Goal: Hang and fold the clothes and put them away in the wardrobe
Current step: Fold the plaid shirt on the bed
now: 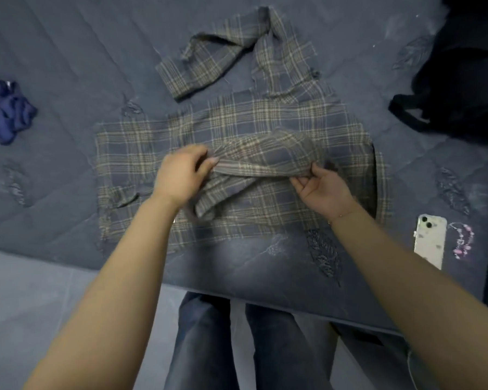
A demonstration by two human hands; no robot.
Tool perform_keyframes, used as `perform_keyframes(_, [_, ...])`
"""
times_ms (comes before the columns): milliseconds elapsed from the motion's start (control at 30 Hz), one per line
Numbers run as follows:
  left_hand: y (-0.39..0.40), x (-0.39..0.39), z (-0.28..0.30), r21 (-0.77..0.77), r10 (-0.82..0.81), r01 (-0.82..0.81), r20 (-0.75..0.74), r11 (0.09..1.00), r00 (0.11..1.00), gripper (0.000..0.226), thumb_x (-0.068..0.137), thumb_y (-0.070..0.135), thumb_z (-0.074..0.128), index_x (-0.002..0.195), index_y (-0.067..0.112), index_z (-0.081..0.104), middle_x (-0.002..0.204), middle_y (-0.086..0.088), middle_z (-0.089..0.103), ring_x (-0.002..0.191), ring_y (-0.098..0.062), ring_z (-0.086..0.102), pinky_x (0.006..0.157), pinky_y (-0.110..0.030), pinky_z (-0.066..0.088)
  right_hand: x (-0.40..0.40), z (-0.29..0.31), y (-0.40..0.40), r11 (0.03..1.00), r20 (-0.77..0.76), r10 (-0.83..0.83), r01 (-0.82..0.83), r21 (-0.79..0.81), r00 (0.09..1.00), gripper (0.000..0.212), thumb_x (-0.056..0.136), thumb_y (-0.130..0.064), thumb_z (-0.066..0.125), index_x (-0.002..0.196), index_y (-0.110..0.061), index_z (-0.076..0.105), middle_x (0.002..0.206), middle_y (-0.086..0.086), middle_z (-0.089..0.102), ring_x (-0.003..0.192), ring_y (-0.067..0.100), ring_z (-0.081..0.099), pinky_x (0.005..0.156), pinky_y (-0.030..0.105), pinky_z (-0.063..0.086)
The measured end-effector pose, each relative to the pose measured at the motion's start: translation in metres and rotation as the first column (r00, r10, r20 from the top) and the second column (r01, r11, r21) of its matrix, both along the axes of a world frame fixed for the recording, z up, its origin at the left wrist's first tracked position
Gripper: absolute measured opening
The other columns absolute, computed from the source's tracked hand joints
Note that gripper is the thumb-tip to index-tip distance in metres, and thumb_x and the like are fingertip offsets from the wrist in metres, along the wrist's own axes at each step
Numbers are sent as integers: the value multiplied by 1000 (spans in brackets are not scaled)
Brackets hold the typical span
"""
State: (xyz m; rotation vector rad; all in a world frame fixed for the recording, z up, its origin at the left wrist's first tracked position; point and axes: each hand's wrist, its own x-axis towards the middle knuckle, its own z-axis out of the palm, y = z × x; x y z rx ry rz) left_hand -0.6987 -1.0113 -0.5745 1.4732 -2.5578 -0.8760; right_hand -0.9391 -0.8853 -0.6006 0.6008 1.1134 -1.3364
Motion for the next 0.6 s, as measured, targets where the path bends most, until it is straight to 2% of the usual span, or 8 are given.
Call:
perform_keyframes(100, [-23,6,-16,-172,21,15,203,985,979,20,94,31,59,109,20,65,113,-5,60,110,-30,47,89,-42,29,16,-19,11,981,2,144,-143,134,990,21,105,-10,37,110,-1,56,132,15,57,134,27,46,111,39,37])
perform_keyframes(200, [-3,23,-41,-36,186,-183,281,982,941,41,88,27,66,128,25,58,136,-4,47,127,-31,37,104,-47,26,24,-33,22,947,-2,249,-243,212,968,37,104,-14,41,139,-4,44,144,15,48,133,28,46,112,41,37])
perform_keyframes(267, [17,31,-56,101,410,-428,160,898,898,36,87,20,69,121,16,61,127,-9,51,119,-30,47,103,-45,37,22,-39,25,941,-41,266,-251,226,963,40,104,-18,43,141,-6,42,145,13,47,133,28,45,111,42,38])
perform_keyframes(300, [26,31,-61,220,559,-560,72,799,826,26,87,16,70,111,10,63,116,-12,56,107,-28,55,98,-42,44,19,-42,25,941,-66,269,-248,230,961,41,104,-19,44,142,-6,41,145,13,46,134,28,45,110,41,38])
perform_keyframes(367, [38,23,-67,554,823,-692,19,464,567,11,89,15,68,90,8,60,89,-9,62,77,-16,62,78,-32,52,11,-46,21,945,-103,266,-238,226,959,43,103,-23,44,144,-8,40,146,12,45,135,27,44,111,41,38])
perform_keyframes(433, [41,7,-73,800,923,-581,95,152,372,14,93,21,64,88,9,58,83,-5,64,68,-10,63,65,-20,53,3,-48,12,950,-125,256,-225,216,959,46,103,-26,45,145,-8,39,147,11,45,135,26,44,112,41,36])
perform_keyframes(533, [23,-26,-81,927,937,-374,120,13,329,32,94,33,60,114,8,56,103,-4,66,94,-15,65,77,-21,55,-9,-52,-5,944,-200,248,-191,268,948,46,103,-29,44,144,-8,40,146,11,46,132,25,47,109,36,39])
perform_keyframes(600, [6,-49,-84,952,937,-293,182,-92,299,39,93,42,60,117,13,51,110,-2,61,107,-17,59,90,-31,52,-16,-55,-13,936,-245,217,-130,327,945,47,104,-31,44,145,-10,39,147,10,45,133,23,45,110,35,38])
